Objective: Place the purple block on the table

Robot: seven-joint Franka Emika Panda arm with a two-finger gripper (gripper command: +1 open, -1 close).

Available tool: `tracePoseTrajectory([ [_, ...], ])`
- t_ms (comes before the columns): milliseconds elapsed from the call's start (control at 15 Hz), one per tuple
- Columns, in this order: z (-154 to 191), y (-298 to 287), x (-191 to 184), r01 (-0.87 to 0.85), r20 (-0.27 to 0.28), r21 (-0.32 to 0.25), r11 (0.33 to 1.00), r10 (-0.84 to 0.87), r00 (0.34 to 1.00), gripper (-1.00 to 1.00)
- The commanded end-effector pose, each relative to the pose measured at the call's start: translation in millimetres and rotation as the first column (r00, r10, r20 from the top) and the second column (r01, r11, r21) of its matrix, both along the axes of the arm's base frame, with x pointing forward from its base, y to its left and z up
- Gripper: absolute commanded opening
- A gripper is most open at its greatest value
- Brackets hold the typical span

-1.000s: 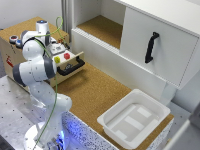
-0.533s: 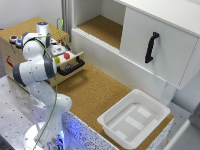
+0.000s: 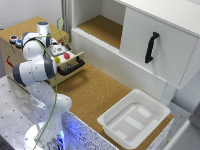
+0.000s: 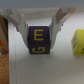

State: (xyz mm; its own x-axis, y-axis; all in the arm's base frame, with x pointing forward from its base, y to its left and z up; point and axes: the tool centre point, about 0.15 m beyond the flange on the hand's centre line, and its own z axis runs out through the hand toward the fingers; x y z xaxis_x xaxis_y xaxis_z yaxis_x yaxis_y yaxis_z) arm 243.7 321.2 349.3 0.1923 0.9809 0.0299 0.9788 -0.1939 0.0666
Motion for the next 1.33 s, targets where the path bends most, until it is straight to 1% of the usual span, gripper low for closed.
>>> tracePoseTrajectory([
  [0, 85, -26, 18, 0.116, 0.111, -0.045, 0.992, -0.111, 0.988, -1.00],
  [133, 98, -48, 35, 0.214, 0.108, -0.049, 0.976, -0.208, 0.972, -1.00],
  [267, 101, -90, 53, 0.374, 0.088, 0.001, 0.928, -0.372, 0.924, -1.00],
  [333, 104, -110, 58, 0.443, 0.091, 0.049, 0.895, -0.446, 0.891, -1.00],
  [467, 102, -144, 67, 0.538, 0.103, 0.059, 0.841, -0.541, 0.835, -1.00],
  [533, 98, -162, 70, 0.579, 0.094, 0.070, 0.812, -0.583, 0.807, -1.00],
  [867, 54, -251, 76, 0.724, 0.041, 0.039, 0.689, -0.725, 0.688, -1.00],
  [933, 45, -268, 73, 0.748, 0.038, 0.031, 0.663, -0.748, 0.662, -1.00],
  [1067, 24, -299, 64, 0.788, 0.013, 0.026, 0.616, -0.788, 0.616, -1.00],
  [1267, -18, -331, 51, 0.834, -0.022, 0.029, 0.551, -0.834, 0.551, -1.00],
])
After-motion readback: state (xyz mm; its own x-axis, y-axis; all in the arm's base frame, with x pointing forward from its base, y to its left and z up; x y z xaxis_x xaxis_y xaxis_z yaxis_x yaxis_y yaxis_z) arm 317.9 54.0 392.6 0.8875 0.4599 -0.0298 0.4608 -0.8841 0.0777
